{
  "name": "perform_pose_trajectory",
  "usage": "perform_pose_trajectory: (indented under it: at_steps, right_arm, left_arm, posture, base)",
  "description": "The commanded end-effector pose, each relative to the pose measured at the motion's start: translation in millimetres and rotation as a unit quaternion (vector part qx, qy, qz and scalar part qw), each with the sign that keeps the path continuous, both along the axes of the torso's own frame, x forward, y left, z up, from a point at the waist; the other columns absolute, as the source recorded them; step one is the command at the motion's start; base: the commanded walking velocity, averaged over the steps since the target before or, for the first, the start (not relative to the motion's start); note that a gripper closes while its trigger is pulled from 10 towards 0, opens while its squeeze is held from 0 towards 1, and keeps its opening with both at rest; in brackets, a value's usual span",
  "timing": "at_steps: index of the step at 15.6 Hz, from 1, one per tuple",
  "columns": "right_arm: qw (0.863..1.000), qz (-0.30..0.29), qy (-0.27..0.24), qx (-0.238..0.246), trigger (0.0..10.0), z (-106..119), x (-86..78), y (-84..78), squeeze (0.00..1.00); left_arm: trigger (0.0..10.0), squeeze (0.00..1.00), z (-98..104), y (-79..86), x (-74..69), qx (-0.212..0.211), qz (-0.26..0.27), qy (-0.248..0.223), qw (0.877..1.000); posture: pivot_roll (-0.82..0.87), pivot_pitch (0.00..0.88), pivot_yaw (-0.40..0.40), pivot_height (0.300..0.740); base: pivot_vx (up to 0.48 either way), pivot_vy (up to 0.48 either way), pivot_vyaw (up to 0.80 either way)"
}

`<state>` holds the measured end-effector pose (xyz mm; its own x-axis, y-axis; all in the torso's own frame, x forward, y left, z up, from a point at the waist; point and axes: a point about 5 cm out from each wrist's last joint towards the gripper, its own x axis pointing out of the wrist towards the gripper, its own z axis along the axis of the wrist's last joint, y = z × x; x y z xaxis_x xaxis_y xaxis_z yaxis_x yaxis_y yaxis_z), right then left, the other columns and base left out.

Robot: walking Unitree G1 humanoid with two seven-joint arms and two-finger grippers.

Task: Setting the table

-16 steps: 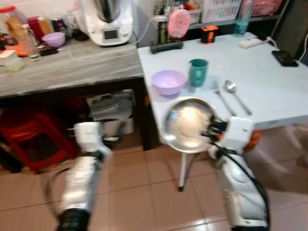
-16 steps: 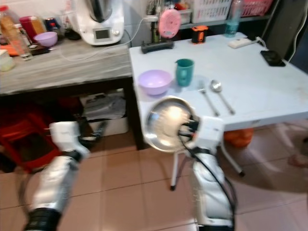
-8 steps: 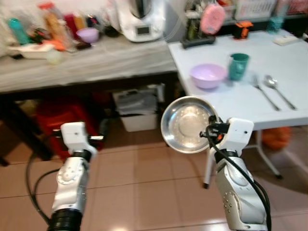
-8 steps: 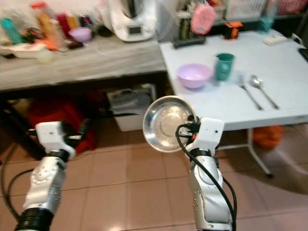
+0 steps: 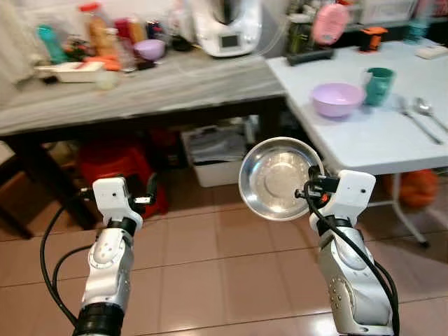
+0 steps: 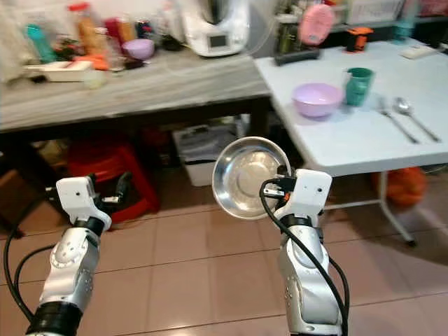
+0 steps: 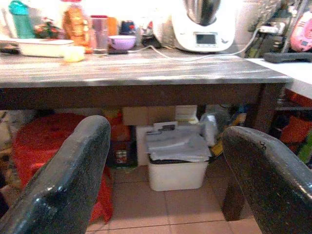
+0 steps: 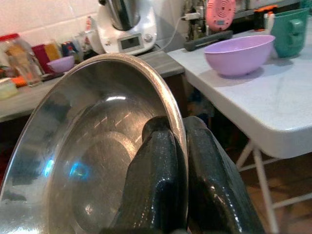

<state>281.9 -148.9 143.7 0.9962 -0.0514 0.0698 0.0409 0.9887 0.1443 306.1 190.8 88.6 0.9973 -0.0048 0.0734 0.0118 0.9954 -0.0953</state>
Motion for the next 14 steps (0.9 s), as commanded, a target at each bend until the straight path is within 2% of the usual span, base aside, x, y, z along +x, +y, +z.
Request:
perform_pose_trajectory:
  at_steps: [1, 6, 8, 14]
  right_arm:
    - [1.000, -0.006, -0.005, 0.001, 10.0, 3.0, -0.7, -6.0, 0.00]
    - [1.000, -0.004, -0.005, 0.002, 10.0, 2.7, -2.5, -6.9, 0.00]
    - [1.000, 0.001, -0.005, 0.002, 10.0, 2.4, -3.1, -5.6, 0.00]
    - [1.000, 0.002, -0.006, 0.002, 10.0, 3.2, -3.0, -6.9, 0.00]
  left_arm:
    - [10.0, 0.00, 1.4, -3.8, 1.4, 0.010, -0.003, -0.005, 1.000]
    - [10.0, 0.00, -1.7, -6.4, -2.5, 0.022, -0.020, -0.002, 1.000]
    - [10.0, 0.00, -1.5, -7.4, -1.9, 0.023, -0.024, -0.004, 0.999]
    - [10.0, 0.00, -0.2, -9.5, -0.9, 0.020, -0.030, -0.009, 0.999]
  posture:
    - [-0.12, 0.007, 0.104, 0.740]
    - [-0.12, 0.010, 0.105, 0.740]
    - [-0.12, 0.009, 0.106, 0.740]
    - [-0.13, 0.003, 0.105, 0.740]
  base:
    - [0.000, 0.000, 0.00]
    - [0.000, 0.000, 0.66]
    - [0.311, 0.000, 0.56]
    - [0.368, 0.000, 0.00]
